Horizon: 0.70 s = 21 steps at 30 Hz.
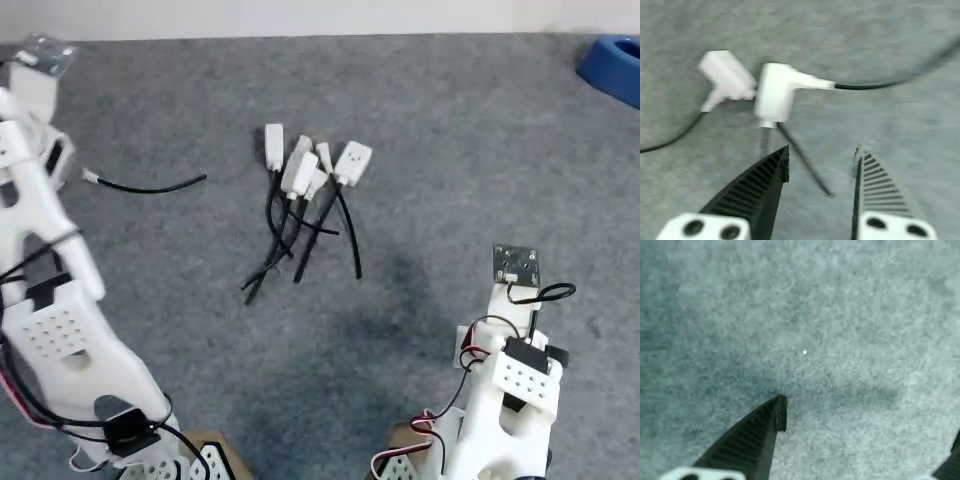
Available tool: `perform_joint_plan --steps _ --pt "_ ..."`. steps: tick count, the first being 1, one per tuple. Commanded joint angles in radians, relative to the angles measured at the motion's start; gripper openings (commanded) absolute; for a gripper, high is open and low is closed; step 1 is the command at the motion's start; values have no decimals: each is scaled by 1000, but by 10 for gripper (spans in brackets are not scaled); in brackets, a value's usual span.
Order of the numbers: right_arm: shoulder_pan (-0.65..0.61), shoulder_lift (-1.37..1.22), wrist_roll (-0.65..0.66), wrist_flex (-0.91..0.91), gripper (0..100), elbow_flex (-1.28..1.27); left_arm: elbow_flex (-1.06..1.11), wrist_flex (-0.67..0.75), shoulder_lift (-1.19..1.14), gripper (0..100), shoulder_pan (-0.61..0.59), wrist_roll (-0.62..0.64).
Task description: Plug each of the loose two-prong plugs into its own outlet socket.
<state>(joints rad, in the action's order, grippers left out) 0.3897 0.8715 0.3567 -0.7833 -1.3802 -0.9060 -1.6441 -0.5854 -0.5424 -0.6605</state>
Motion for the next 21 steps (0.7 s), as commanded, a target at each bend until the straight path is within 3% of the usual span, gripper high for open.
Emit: perform_joint_plan --steps 1,5,9,14,21 --pt "-7 7 14 12 475 4 -48 -138 13 213 226 110" --pt "-7 7 12 12 475 4 -16 -97 8 213 447 166" --pt "-5 7 14 12 475 4 -38 52 -45 213 605 213" --pt "-7 12 17 13 475 -8 -105 158 -188 213 665 244" --pt "-38 13 17 15 475 -12 -286 160 -341 213 739 209"
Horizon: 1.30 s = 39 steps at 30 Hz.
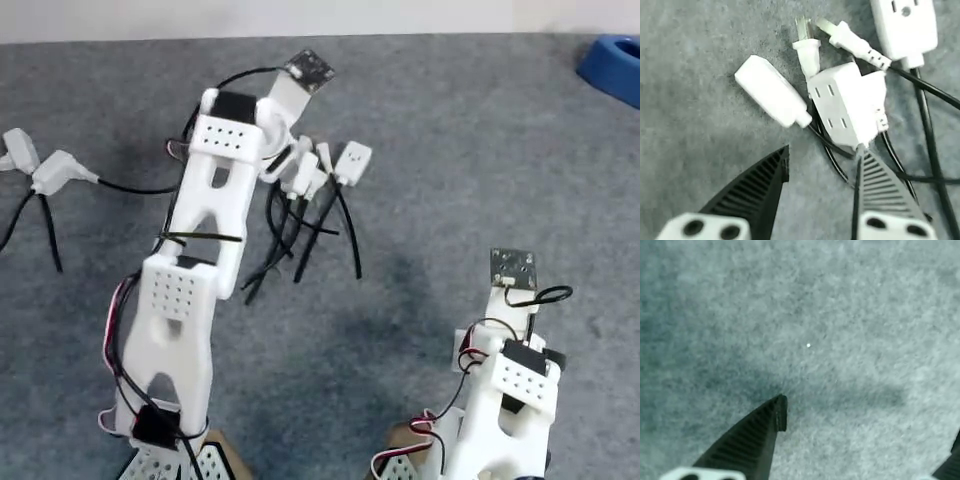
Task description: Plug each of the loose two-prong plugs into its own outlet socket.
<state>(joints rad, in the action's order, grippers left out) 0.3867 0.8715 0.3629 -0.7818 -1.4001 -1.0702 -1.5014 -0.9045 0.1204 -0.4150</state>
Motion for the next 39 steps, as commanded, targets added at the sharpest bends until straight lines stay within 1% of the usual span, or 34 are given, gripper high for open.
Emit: perform_joint_plan --steps 1,4,6,8,10,12,16,19,27,29,35,37,39 --pt "-44 12 11 13 475 5 -136 17 -35 213 114 -71" --pt "-28 15 11 13 475 4 -163 51 -74 213 219 -141" --pt "-12 15 11 13 475 4 -174 127 -108 213 265 -158" --pt "-8 15 11 13 475 4 -174 239 -151 213 283 -158" --pt "-7 15 11 13 475 4 -173 341 -205 212 286 -158" --pt "-8 15 11 13 475 4 -177 408 -262 212 280 -158" --pt "-13 15 11 12 475 4 -179 505 -334 213 237 -158" --pt "-15 15 12 12 475 4 -179 548 -351 212 205 -158" --pt "-15 15 12 12 475 4 -180 549 -348 210 168 -140" --pt "-15 15 12 12 475 4 -222 546 -348 210 147 -133" --pt "-15 15 12 12 475 4 -446 428 -349 210 113 -133" --pt "-15 15 12 12 475 4 -479 416 -354 210 107 -133" --pt "-15 15 12 12 475 4 -463 417 -357 210 99 -133"
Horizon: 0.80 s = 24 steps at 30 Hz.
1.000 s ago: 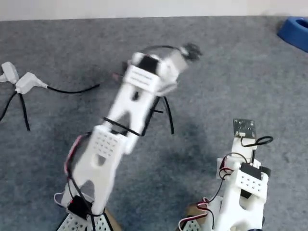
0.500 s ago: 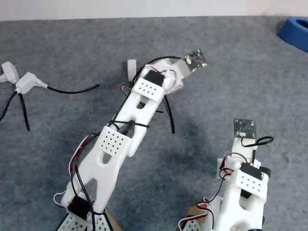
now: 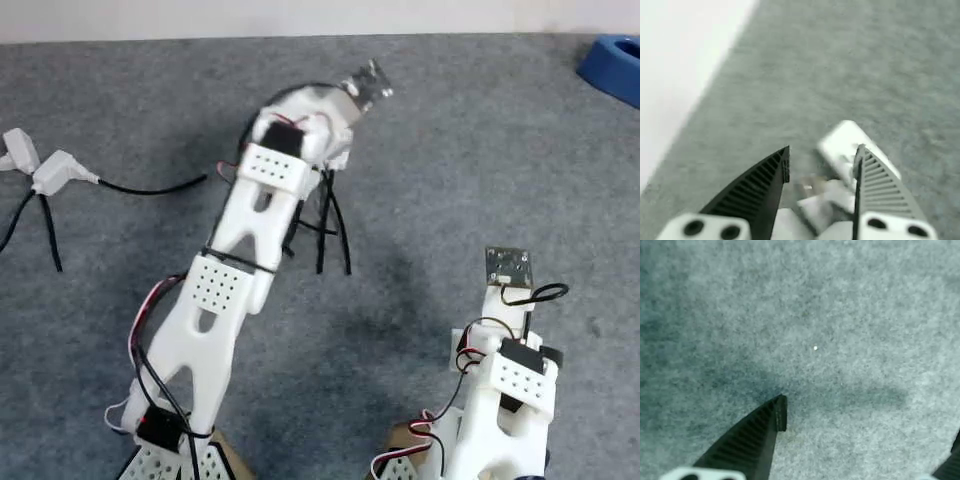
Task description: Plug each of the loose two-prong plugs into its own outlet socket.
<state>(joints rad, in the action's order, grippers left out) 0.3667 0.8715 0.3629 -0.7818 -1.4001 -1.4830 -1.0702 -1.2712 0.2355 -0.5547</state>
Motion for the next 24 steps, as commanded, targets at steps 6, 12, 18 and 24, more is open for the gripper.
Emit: perform_joint_plan --steps 6,12,18,24 --pt "5 15 12 12 475 4 111 48 10 210 -15 5" --pt "5 15 12 12 475 4 205 63 10 210 39 3" --pt "5 15 12 12 475 4 214 57 12 210 90 5" --pt "5 15 12 12 475 4 208 12 15 210 150 6"
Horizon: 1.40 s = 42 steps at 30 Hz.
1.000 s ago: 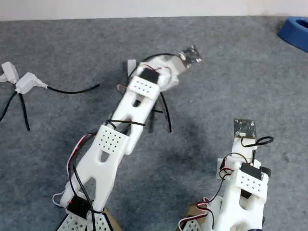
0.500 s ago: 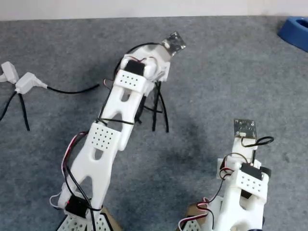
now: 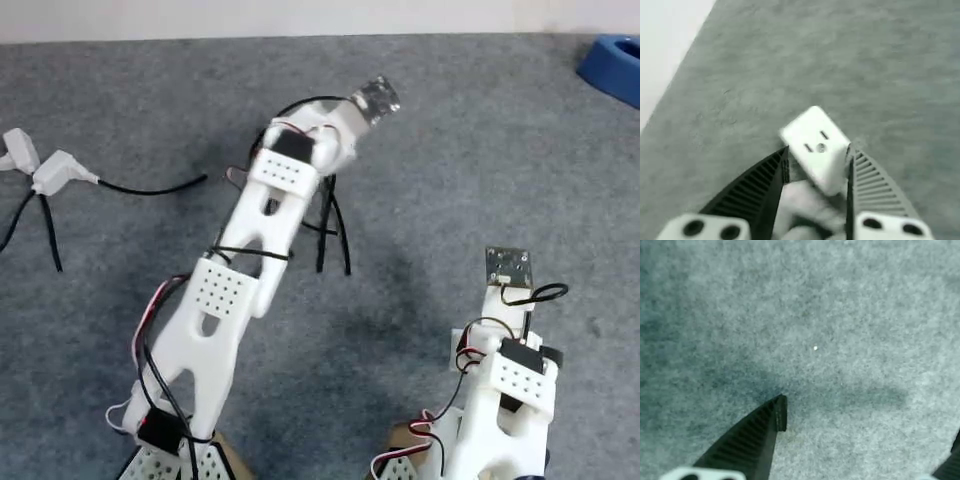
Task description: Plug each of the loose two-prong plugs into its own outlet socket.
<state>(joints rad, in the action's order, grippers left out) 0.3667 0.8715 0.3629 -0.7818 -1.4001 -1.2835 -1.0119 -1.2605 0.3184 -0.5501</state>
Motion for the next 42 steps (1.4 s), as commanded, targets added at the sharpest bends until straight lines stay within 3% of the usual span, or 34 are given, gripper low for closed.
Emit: perform_joint_plan --steps 1,6,13,18,29,33,37,42 --pt "5 15 12 12 475 4 8 -51 4 210 77 2" --pt "5 15 12 12 475 4 8 -69 2 210 114 3" --pt "5 12 32 12 475 4 10 -69 1 202 45 0" --pt "5 8 40 12 475 4 15 -114 1 3 18 -3" --pt "5 8 40 12 475 4 7 -279 7 8 50 -57" --pt "5 8 43 12 475 4 -2 -284 7 78 39 -52" --pt "5 8 43 12 475 4 -124 -374 7 176 41 29" --pt "5 8 43 12 475 4 -360 -483 5 180 88 34"
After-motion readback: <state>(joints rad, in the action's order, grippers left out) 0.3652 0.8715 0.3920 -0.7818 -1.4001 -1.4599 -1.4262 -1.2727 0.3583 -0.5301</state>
